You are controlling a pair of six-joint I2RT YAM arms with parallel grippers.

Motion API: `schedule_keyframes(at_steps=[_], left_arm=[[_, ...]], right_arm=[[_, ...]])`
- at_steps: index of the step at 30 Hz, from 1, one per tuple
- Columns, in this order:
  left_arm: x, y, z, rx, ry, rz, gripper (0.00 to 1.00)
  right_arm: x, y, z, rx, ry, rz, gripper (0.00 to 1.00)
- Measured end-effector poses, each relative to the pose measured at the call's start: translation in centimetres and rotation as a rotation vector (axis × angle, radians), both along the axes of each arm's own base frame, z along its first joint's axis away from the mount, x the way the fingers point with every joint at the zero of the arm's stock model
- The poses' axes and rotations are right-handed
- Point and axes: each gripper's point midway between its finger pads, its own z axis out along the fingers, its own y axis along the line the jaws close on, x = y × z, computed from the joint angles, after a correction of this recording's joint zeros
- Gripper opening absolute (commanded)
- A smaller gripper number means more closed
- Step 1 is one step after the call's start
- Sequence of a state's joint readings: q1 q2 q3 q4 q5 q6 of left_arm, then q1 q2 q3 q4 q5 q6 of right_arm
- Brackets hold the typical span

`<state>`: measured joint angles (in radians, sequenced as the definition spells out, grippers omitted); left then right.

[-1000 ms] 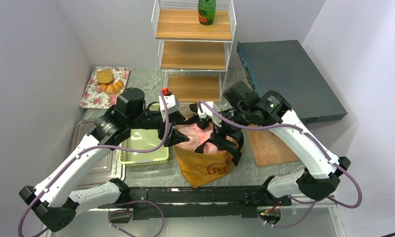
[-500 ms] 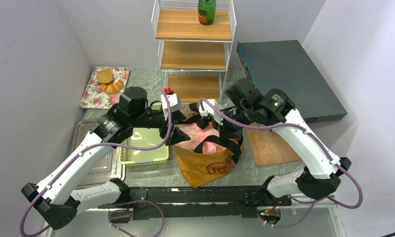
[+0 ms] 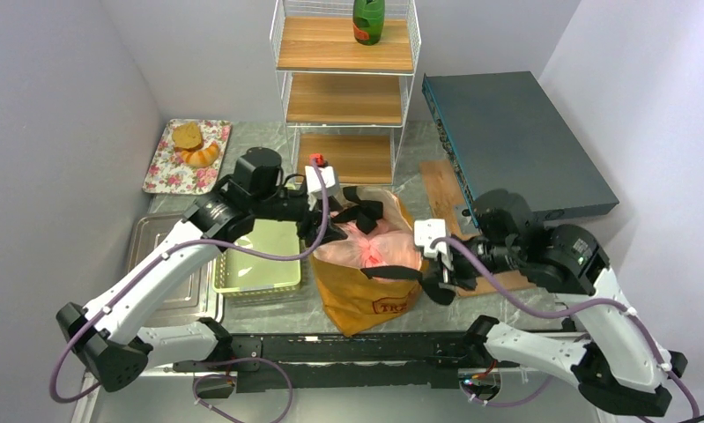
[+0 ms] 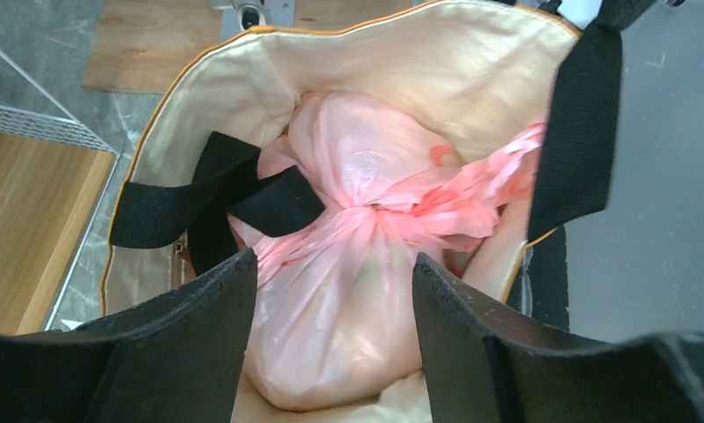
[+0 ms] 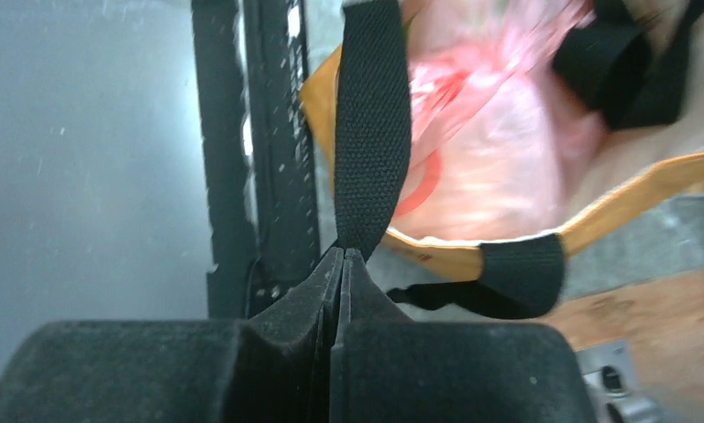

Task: Untie the knot of the grocery bags and take out the mixed food

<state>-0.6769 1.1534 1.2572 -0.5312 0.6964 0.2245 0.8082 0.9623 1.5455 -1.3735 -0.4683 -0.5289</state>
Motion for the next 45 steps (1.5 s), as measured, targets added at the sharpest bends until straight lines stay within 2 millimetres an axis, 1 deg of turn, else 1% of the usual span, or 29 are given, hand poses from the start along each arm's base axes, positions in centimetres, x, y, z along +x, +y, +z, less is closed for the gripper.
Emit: schedule_keyframes(at_steps=[1,2,3,4,5,6,7,8,11,15,21,25,26,28,31,33,34,35,36,37,39,40,43,45], left_arm=[[0.2,-0.3,-0.3,0.008,-0.002,-0.001,0.68],[0.4,-0.6,-0.6,0.016,-0.004,-0.004,0.68],[0.5,-1.0,-1.0,0.026,-0.007,-0.007,0.69],[0.7,-1.4,-1.5,0.036,-0.007,-0.007,0.7],[0.8,-1.8,-1.8,0.045,-0.008,-0.007,0.73],[1.0,-2.1,-2.1,0.05,-0.012,-0.004,0.75],[1.2,-2.5,-2.4,0.056,-0.015,0.0,0.77],[1.4,-2.8,-2.6,0.062,-0.018,0.001,0.78],[2.0,-3.7,-3.7,0.084,-0.021,0.01,0.78],[3.1,-4.5,-4.6,0.105,-0.055,0.025,0.77],[4.3,-4.7,-5.7,0.137,-0.081,0.045,0.78],[4.8,-4.8,-5.8,0.131,-0.115,0.055,0.76],[5.0,-4.8,-6.1,0.136,-0.122,0.062,0.73],[5.4,-4.5,-6.9,0.155,-0.127,0.08,0.63],[5.5,-4.2,-8.1,0.183,-0.13,0.083,0.41],[5.5,-4.2,-8.5,0.194,-0.128,0.077,0.24],[5.5,-4.2,-8.6,0.198,-0.129,0.075,0.17],[5.5,-4.2,-8.8,0.204,-0.13,0.072,0.07],[5.4,-4.1,-8.9,0.208,-0.124,0.071,0.01],[5.4,-4.0,-8.9,0.21,-0.124,0.068,0.0],[5.3,-3.9,-8.3,0.194,-0.12,0.07,0.0],[5.1,-3.7,-7.8,0.178,-0.116,0.069,0.0],[4.8,-2.3,-4.3,0.088,-0.122,0.091,0.0],[5.2,-0.4,-1.1,0.0,-0.133,0.139,0.0]], right_arm=[[-0.6,-0.5,-1.5,-0.02,0.024,0.004,0.02],[-1.0,-0.9,-2.6,-0.037,0.041,0.004,0.08],[-1.3,-1.2,-3.4,-0.048,0.052,0.005,0.18],[-1.5,-1.4,-3.8,-0.054,0.059,0.005,0.32],[-1.5,-1.4,-3.9,-0.055,0.061,0.005,0.43],[-1.5,-1.4,-3.8,-0.052,0.06,0.002,0.51],[-1.3,-1.3,-3.7,-0.05,0.054,0.002,0.56],[-1.2,-1.2,-3.6,-0.051,0.052,0.0,0.58],[-0.6,-1.0,-2.7,-0.046,0.029,-0.016,0.6],[0.7,-0.4,-0.8,-0.012,-0.022,-0.046,0.62],[2.2,0.6,1.5,0.035,-0.084,-0.071,0.64],[2.9,1.4,2.4,0.067,-0.109,-0.062,0.66],[3.0,1.7,2.5,0.073,-0.116,-0.056,0.66],[3.4,2.2,2.6,0.082,-0.132,-0.045,0.66],[3.9,3.0,2.3,0.09,-0.14,-0.021,0.66],[4.3,3.7,2.0,0.09,-0.135,-0.006,0.64],[4.5,4.1,1.7,0.087,-0.129,0.002,0.61],[4.7,4.4,1.4,0.081,-0.123,0.006,0.55],[4.9,4.6,1.0,0.073,-0.118,0.01,0.48],[5.1,4.7,0.5,0.062,-0.115,0.014,0.43],[5.2,4.7,-0.6,0.038,-0.103,0.02,0.34],[5.1,4.6,-1.1,0.025,-0.098,0.024,0.32],[4.8,4.0,-2.7,-0.023,-0.065,0.027,0.33],[4.6,3.7,-3.2,-0.037,-0.059,0.023,0.33]])
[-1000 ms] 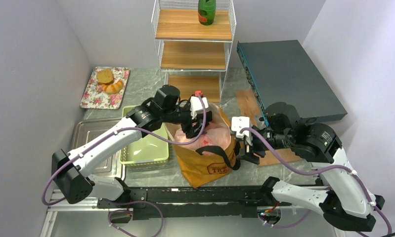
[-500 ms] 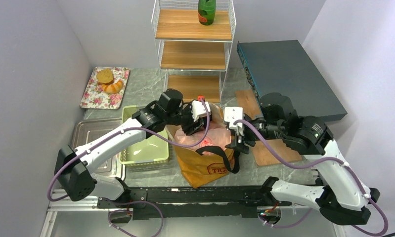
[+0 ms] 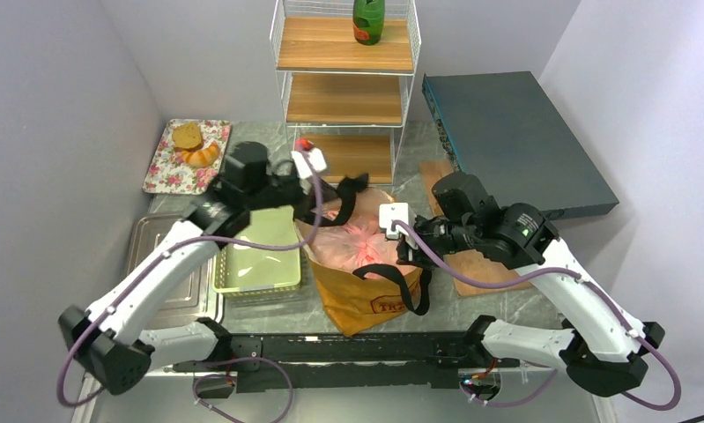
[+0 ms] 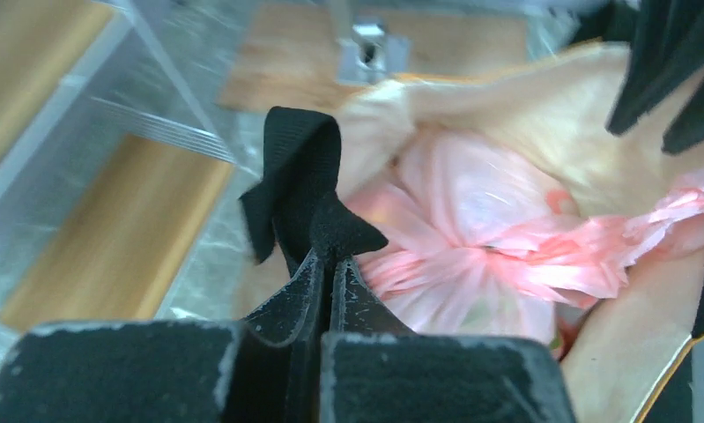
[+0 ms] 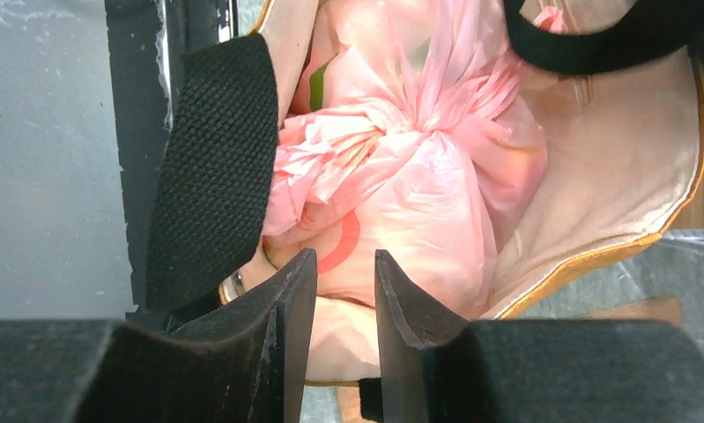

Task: Untie the knot of the grocery bags and take out the mixed food

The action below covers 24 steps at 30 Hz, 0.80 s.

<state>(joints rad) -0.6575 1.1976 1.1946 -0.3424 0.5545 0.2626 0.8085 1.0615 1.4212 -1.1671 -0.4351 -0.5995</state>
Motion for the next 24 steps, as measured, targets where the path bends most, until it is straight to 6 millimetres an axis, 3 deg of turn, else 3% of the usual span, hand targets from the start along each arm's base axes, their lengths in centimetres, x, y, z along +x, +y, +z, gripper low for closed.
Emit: schedule_keyframes(at_steps=[3,6,9,11,14,17,20,22,23,24], left_arm=[[2.4,3.8,4.3,-0.102,-0.041,0.127,0.0],[5.7,7.4,6.3,-0.16,-0.046,0.269,0.0],[9.0,10.0,5.1,-0.179,0.047,0.387,0.0],[11.3,11.4,2.8,-0.185,0.156,0.463,0.04],[13.2,13.4,-0.9,-0.188,0.336,0.559,0.1],[13.0,15.0,-3.3,-0.198,0.47,0.631,0.37],[12.5,16.3,-4.4,-0.218,0.577,0.676,0.64],[12.3,17.7,-5.1,-0.231,0.641,0.711,0.89],[12.3,18.2,-5.4,-0.227,0.65,0.721,0.98],[12.2,19.1,-5.6,-0.229,0.666,0.746,0.99]], right_arm=[[-0.3,-0.5,-0.3,-0.005,-0.004,-0.007,0.34],[-0.6,-1.0,-0.1,0.0,-0.014,-0.012,0.34],[-0.8,-1.2,0.0,0.006,-0.016,-0.015,0.34],[-0.9,-1.3,0.0,0.007,-0.015,-0.017,0.34],[-1.0,-1.4,0.0,0.007,-0.01,-0.024,0.34],[-1.1,-1.5,0.0,0.009,-0.006,-0.032,0.34],[-1.1,-1.7,0.0,0.012,-0.007,-0.04,0.37],[-1.2,-1.7,0.1,0.016,-0.003,-0.046,0.4],[-1.2,-1.7,0.1,0.017,0.0,-0.049,0.41],[-1.2,-1.7,0.2,0.019,0.004,-0.056,0.41]])
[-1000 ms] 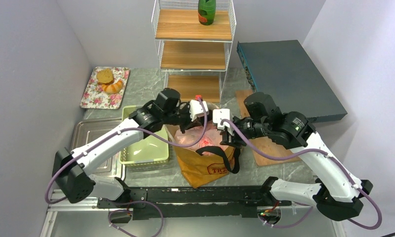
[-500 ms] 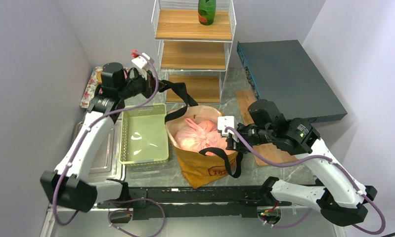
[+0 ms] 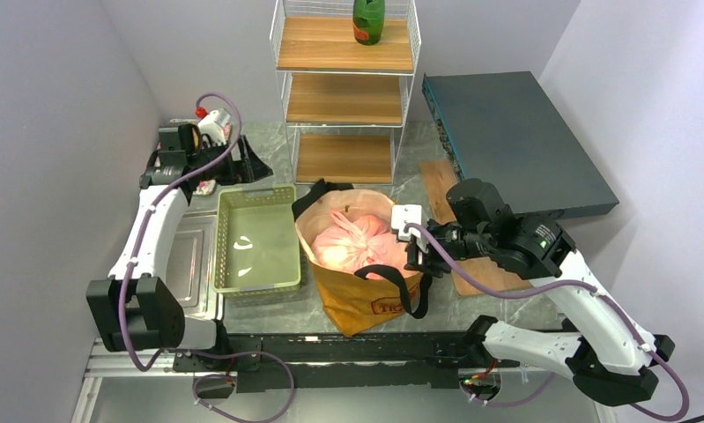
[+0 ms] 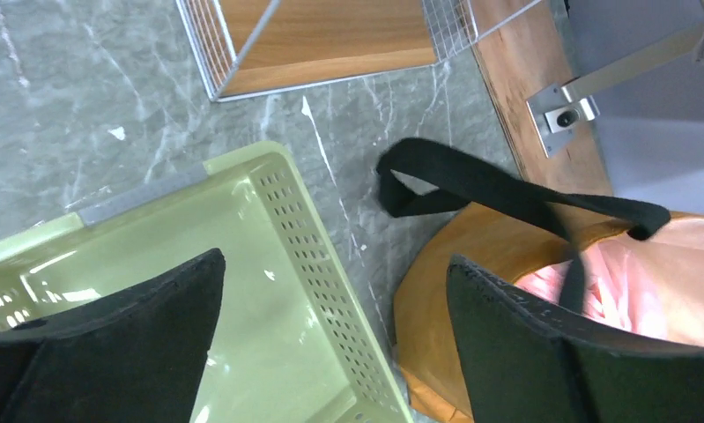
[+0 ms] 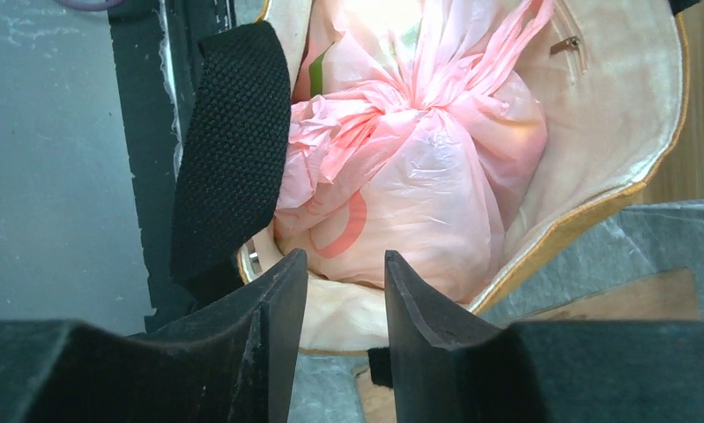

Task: Untie the knot of the grocery bags and take out the mixed food

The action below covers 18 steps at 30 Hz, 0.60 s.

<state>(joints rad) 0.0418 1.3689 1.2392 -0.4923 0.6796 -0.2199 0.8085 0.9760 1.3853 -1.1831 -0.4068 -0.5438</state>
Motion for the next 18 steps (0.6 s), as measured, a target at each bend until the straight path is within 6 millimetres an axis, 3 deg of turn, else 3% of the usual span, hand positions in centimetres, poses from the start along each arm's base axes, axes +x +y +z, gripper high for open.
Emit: schedule_keyframes(at_steps=[3,6,8,11,14,18], left_arm=[[-0.5,1.2,0.5,0.012,-0.026,0.023,0.99],[-2.4,0.6,3.0,0.038,-0.143,-0.026,0.99],[-4.1,-1.2,5.6,0.072,-0.273,-0.108,0.99],[-7.2,-4.9,8.3,0.122,-0.443,-0.265,0.99],[-9.8,-8.1,9.3,0.164,-0.557,-0.409,0.99],[-11.2,-10.5,8.1,0.207,-0.581,-0.527,0.99]], right_arm=[[0.3,0.2,1.0,0.02,0.008,-0.038,0.45],[1.7,1.3,4.1,0.089,-0.012,-0.1,0.52],[3.2,2.3,6.5,0.151,-0.046,-0.152,0.56],[5.4,3.4,8.5,0.204,-0.087,-0.219,0.64],[7.9,4.3,8.7,0.208,-0.122,-0.289,0.68],[10.8,5.0,6.6,0.141,-0.14,-0.371,0.7]])
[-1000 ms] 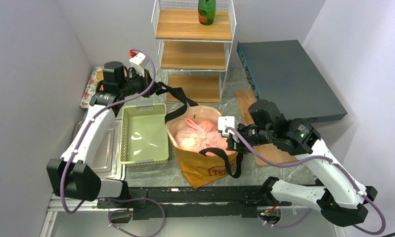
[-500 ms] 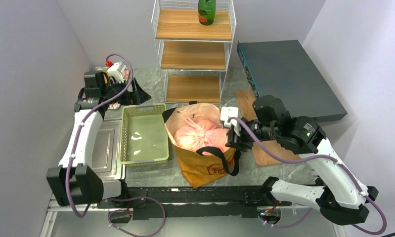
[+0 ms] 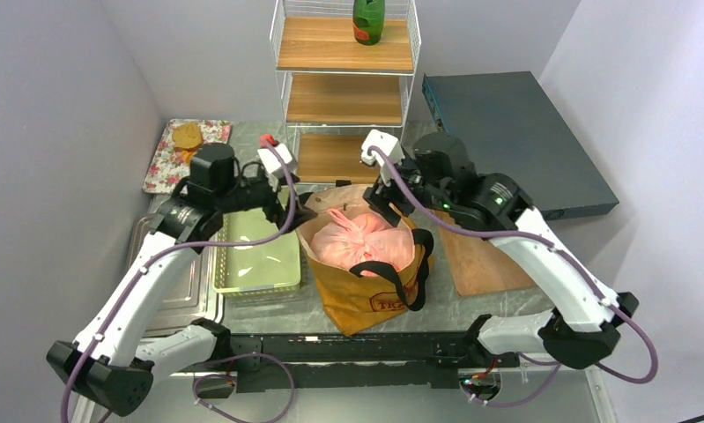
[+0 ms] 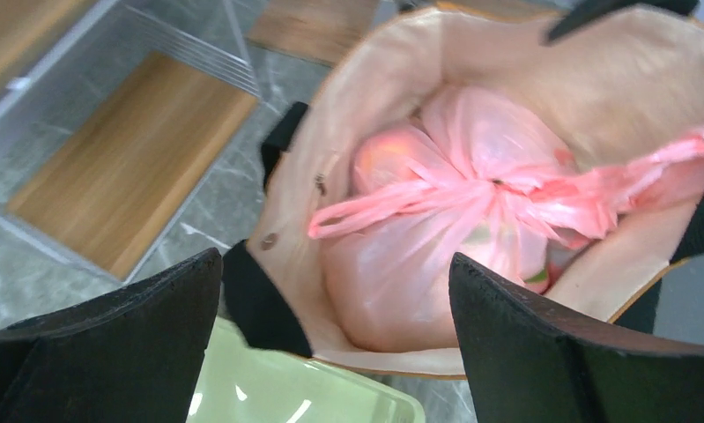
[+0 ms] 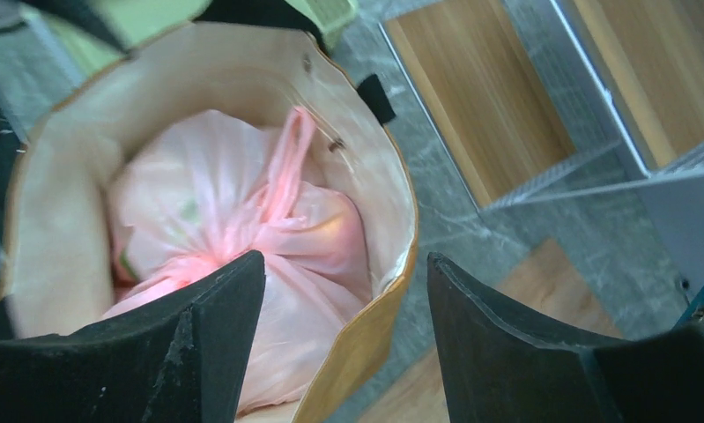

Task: Untie the knot of the grocery bags and take out the mixed food

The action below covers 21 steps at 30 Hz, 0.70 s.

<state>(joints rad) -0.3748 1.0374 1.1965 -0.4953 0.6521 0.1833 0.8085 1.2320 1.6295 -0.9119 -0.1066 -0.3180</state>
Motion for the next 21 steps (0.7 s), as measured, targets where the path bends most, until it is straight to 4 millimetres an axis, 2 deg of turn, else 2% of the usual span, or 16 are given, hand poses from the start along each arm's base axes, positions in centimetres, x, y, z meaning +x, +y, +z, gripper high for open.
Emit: schedule_keyframes(at_steps=[4,8,11,17,19,20,21], left_arm=[[-1.4,-1.8,-2.9,0.081,0.042,-0.123,0.99],[-4.3,-1.4,-6.2,0.19,0.088,-0.283,0.99],[-6.4,-0.6,-7.5,0.251,0.074,-0.387,0.99],[-9.7,-0.2,-7.8,0.298,-0.022,-0.539,0.99],[-10.7,-0.7,-8.5,0.312,-0.057,-0.59,0.99],[-11.4,-1.0,-9.0,0.327,-0.073,-0.621,1.0],[-11.9,-1.2,-9.5,0.34,-0.08,-0.644,0.98]], right_arm=[[2.3,-0.1,-2.8,-0.091,0.029,-0.093,0.71],[3.5,-0.7,-5.3,-0.174,0.074,-0.174,0.71],[3.2,-1.6,-6.4,-0.206,0.107,-0.21,0.7],[1.1,-3.7,-7.4,-0.224,0.166,-0.242,0.66],[0.2,-4.7,-7.9,-0.24,0.18,-0.244,0.58],[-0.1,-5.0,-8.1,-0.242,0.183,-0.243,0.51],[-0.5,-5.3,-8.3,-0.243,0.188,-0.24,0.38]])
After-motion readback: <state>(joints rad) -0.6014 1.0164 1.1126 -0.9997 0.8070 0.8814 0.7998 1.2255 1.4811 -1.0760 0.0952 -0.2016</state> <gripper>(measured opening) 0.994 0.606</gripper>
